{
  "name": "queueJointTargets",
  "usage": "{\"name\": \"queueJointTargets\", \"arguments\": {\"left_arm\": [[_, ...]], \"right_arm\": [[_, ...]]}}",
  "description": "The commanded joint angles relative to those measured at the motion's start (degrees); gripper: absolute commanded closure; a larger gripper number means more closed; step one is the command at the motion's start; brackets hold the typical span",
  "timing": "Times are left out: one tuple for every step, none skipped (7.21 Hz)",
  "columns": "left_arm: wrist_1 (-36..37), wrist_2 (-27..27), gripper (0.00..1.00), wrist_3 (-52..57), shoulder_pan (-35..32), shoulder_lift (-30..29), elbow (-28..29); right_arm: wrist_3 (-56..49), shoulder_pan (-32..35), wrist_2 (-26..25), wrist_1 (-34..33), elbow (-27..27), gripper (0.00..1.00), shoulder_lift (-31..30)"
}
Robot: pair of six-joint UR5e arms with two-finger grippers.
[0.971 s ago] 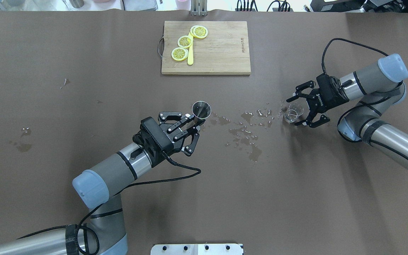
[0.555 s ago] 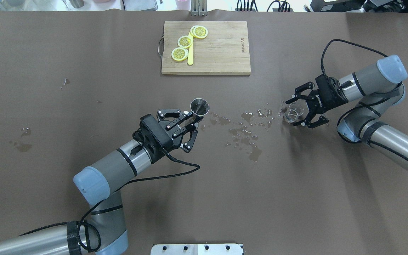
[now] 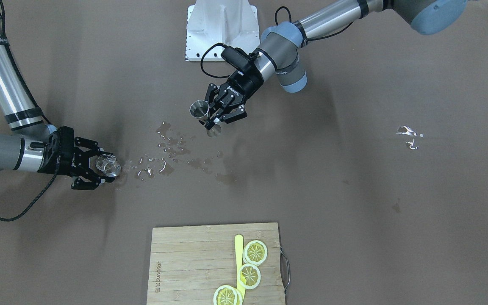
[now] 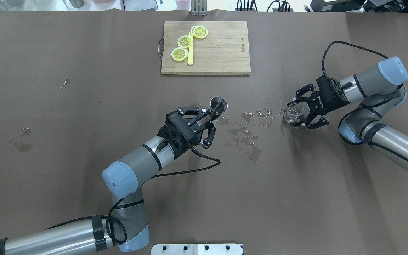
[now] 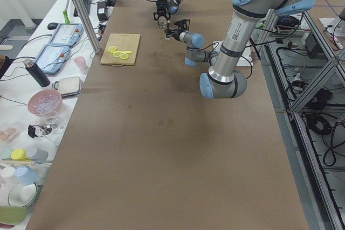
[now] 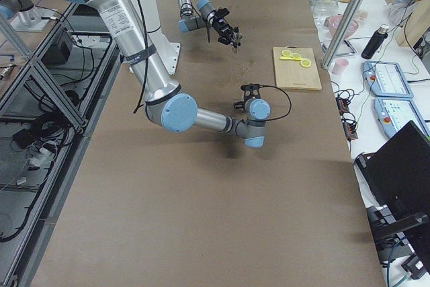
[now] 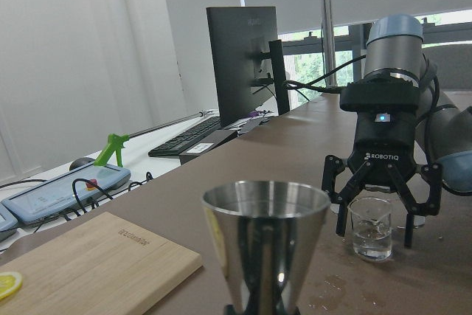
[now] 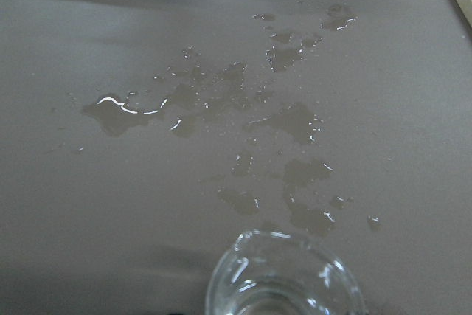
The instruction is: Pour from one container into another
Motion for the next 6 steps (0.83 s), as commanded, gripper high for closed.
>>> {"name": "queueJointTargets", "arguments": {"left_arm": [[-0.1, -0.4, 1.00, -0.2, 0.0, 0.1, 0.1], [-0.2, -0.4, 1.00, 0.0, 0.0, 0.1, 0.1], [-0.1, -0.4, 1.00, 0.0, 0.0, 0.1, 0.1], [-0.1, -0.5, 1.00, 0.0, 0.0, 0.2, 0.1], [-0.2, -0.6, 1.00, 0.0, -0.1, 0.2, 0.0], [-0.6, -0.6, 1.00, 0.0, -0.1, 0.4, -0.2]], "right_arm": [[1.3, 0.0, 0.0, 0.0, 0.0, 0.23, 0.0], [1.9, 0.0, 0.0, 0.0, 0.0, 0.23, 0.0], [2.5, 0.0, 0.0, -0.1, 0.0, 0.23, 0.0], [3.1, 0.0, 0.0, 0.0, 0.0, 0.23, 0.0], [3.1, 0.0, 0.0, -0.1, 0.0, 0.23, 0.0], [3.5, 0.0, 0.0, -0.1, 0.0, 0.25, 0.0]]}}
